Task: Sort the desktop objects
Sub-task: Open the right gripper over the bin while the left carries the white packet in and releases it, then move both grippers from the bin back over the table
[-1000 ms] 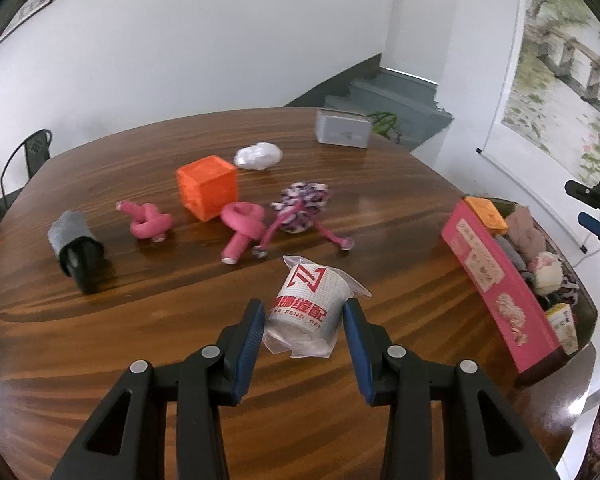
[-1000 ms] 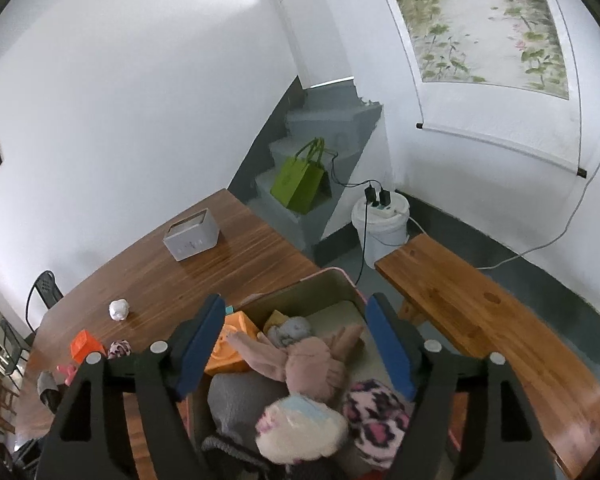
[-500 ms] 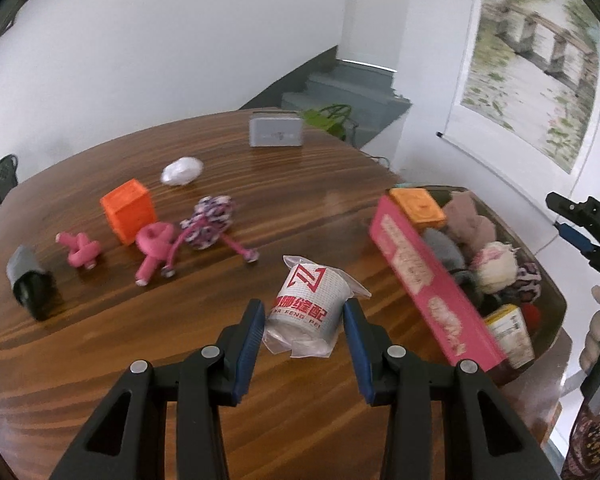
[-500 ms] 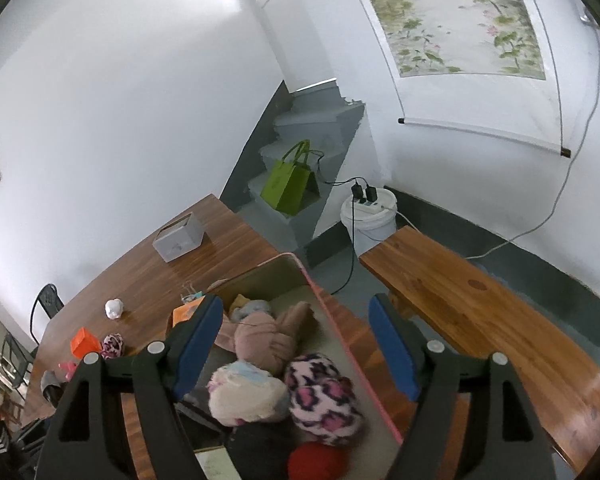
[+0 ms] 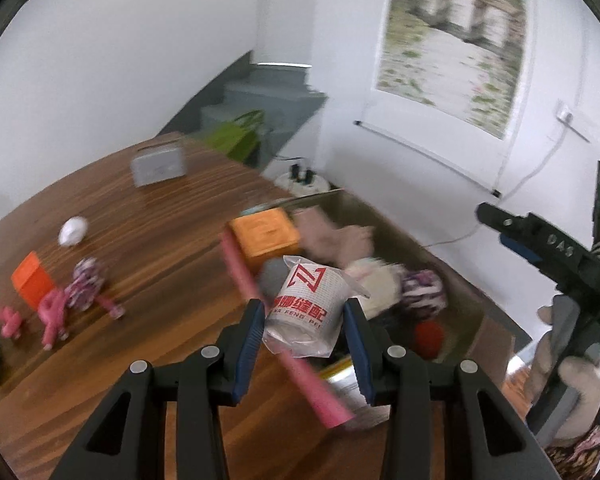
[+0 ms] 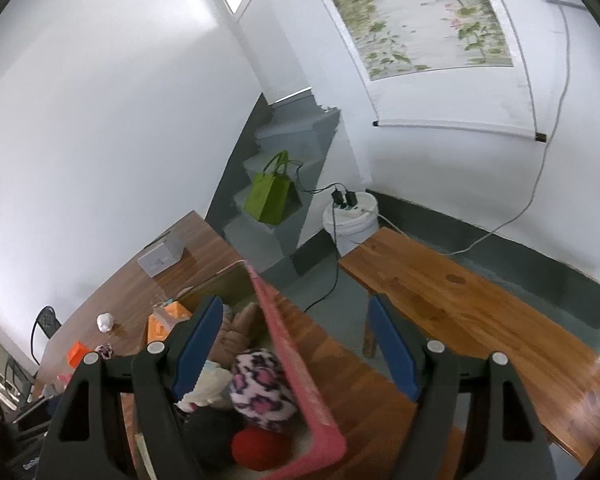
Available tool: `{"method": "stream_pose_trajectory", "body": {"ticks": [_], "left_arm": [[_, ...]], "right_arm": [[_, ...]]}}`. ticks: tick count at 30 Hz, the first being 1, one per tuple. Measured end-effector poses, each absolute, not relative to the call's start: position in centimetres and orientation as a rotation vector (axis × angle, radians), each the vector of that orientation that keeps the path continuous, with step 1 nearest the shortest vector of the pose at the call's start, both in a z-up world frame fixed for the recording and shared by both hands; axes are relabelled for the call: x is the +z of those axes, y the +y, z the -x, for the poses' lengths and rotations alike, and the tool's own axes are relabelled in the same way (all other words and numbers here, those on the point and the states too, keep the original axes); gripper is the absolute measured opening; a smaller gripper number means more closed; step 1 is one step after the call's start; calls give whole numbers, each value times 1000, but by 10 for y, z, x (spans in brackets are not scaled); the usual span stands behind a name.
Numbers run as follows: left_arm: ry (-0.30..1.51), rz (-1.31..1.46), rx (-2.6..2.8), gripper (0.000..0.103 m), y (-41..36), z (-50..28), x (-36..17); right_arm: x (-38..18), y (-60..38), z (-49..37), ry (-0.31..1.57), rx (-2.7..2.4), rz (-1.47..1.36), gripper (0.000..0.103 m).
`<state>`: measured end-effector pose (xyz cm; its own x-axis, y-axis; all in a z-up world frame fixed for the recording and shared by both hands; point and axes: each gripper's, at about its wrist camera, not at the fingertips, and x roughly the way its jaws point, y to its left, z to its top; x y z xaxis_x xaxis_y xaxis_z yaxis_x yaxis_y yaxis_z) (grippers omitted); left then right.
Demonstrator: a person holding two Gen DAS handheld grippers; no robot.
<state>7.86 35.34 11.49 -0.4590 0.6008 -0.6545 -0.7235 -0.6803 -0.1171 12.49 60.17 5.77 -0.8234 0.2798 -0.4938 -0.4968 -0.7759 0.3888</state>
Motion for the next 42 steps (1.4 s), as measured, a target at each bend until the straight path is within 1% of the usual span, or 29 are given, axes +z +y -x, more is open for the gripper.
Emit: {"method": "stream_pose_trajectory", "body": {"ticks": [4, 6, 7, 8, 9, 14, 25, 31, 37, 42], "left_arm": [[261, 826, 2101, 43, 387, -91, 120], [272, 823, 2078, 47, 399, -93, 120], [276, 831, 2063, 62, 405, -94, 119], [280, 838, 2049, 70, 411, -95, 119], [279, 833, 2057, 76, 412, -96, 118], [284, 792, 2104, 76, 399, -99, 121], [116, 929, 2229, 76, 327, -57, 110], [56, 981, 2303, 76, 283, -39, 99], [22, 1011, 2398, 76, 237, -24, 91], [-22, 1047, 2489, 76, 189, -7, 83]], "right_arm": [[54, 609, -136, 738, 2537, 576, 79], [53, 609, -139, 737, 2536, 580, 79], [52, 609, -140, 735, 2535, 582, 79], [52, 609, -140, 733, 2536, 585, 79], [51, 608, -141, 732, 2538, 588, 79], [49, 603, -140, 732, 2553, 602, 79], [57, 563, -122, 688, 2637, 631, 79], [64, 525, -101, 634, 2714, 662, 80], [71, 476, -76, 527, 2799, 693, 81], [69, 438, -53, 474, 2866, 748, 81]]}}
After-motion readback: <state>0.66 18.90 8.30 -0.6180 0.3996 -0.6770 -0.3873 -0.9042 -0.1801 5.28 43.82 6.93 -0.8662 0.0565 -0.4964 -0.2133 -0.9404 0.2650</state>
